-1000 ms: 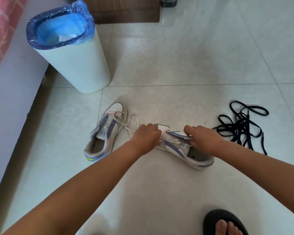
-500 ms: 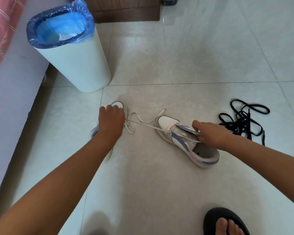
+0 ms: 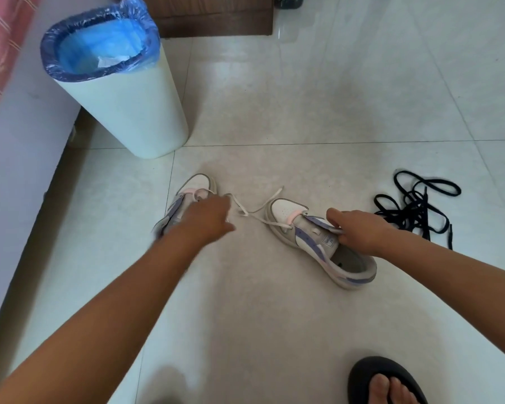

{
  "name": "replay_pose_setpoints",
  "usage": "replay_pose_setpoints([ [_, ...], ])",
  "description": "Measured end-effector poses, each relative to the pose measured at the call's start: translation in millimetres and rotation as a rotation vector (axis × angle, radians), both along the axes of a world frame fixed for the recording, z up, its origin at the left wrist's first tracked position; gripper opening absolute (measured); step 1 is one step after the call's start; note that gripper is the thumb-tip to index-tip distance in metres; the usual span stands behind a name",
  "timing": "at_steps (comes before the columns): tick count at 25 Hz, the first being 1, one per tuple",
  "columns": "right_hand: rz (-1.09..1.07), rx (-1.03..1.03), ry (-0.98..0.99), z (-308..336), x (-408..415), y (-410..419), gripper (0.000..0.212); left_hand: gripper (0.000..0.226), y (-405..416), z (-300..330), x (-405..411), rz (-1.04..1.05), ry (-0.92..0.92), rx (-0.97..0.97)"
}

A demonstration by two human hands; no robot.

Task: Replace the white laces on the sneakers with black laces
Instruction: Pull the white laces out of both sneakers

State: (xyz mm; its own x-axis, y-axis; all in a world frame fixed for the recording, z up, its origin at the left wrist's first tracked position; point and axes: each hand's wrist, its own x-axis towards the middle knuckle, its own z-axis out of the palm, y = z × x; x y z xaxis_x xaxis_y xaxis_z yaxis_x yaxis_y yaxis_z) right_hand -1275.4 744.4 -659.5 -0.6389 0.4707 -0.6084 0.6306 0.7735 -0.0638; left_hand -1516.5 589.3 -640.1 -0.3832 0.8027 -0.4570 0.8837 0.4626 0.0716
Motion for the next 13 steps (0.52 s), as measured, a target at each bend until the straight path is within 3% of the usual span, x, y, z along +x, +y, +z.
replay_pose_setpoints([
  [5, 0.032, 0.033, -0.003, -1.4, -1.1, -2.2, 0.016, 0.035, 27.9, -37.2, 66.2, -0.321, 0.018, 0.128],
  [10, 0.032, 0.032, 0.029, -5.7, 2.2, -0.6, 0.017, 0.029, 42.4, -59.0, 73.8, -0.427, 0.079, 0.089],
  [13, 0.026, -0.009, 0.016, -5.7, 6.0, 0.9, 0.019, 0.035, 38.4, -53.6, 47.3, -0.365, 0.183, 0.093],
])
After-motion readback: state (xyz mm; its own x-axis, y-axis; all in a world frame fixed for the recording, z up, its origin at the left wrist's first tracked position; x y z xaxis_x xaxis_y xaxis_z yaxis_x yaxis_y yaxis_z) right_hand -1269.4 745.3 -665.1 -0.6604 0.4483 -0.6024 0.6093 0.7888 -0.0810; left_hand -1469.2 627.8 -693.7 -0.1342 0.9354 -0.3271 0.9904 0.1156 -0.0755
